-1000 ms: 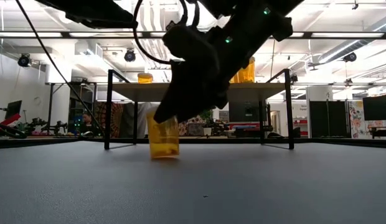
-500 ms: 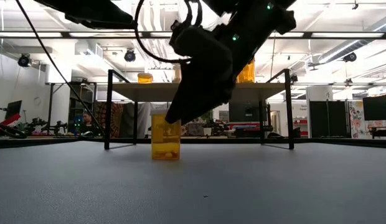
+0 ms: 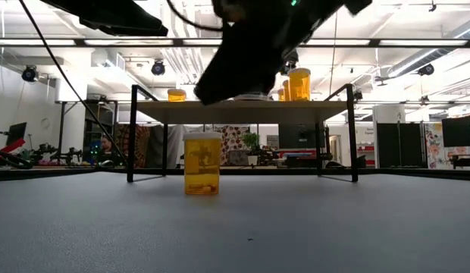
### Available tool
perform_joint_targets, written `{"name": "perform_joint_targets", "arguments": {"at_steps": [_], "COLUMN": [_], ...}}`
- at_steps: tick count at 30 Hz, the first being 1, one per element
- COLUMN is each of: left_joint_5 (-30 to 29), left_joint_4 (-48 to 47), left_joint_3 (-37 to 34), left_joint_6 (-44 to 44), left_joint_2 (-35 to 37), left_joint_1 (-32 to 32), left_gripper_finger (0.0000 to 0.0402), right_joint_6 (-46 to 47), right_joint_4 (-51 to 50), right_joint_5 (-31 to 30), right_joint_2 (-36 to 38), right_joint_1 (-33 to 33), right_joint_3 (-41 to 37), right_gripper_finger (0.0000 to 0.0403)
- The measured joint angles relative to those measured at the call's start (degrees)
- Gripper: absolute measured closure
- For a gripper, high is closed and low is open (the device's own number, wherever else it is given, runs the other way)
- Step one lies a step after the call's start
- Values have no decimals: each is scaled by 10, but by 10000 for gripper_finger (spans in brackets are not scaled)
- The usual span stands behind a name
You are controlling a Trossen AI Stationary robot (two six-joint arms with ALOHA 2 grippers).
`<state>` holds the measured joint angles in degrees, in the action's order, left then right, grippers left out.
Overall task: Pick and place medicine bottles onto shelf by color
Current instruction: Align the large orange pill bottle with the other large orange pill bottle on the shelf
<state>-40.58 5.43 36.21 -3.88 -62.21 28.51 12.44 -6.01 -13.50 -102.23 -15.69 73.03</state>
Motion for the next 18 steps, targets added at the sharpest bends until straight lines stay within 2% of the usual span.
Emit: {"name": "perform_joint_targets", "arguments": {"at_steps": [4,6,10,18], "left_joint_5": [0,0,0,0], "left_joint_4": [0,0,-2,-5], "left_joint_3": [0,0,0,-1], "left_joint_6": [0,0,0,0], "left_joint_2": [0,0,0,0], "left_joint_1": [0,0,0,0], "left_gripper_finger": [159,159,159,159], "right_joint_6": [-4,-5,-5,18], "right_joint_4": [75,95,133,214], "right_joint_5": [-4,-32,-131,-153], "right_joint_2": [-26,-40,-59,-81], "right_joint_1": [1,1,1,3], "right_joint_3": [-17,-23,-36,-71], "right_gripper_finger": [338,377,390,394]}}
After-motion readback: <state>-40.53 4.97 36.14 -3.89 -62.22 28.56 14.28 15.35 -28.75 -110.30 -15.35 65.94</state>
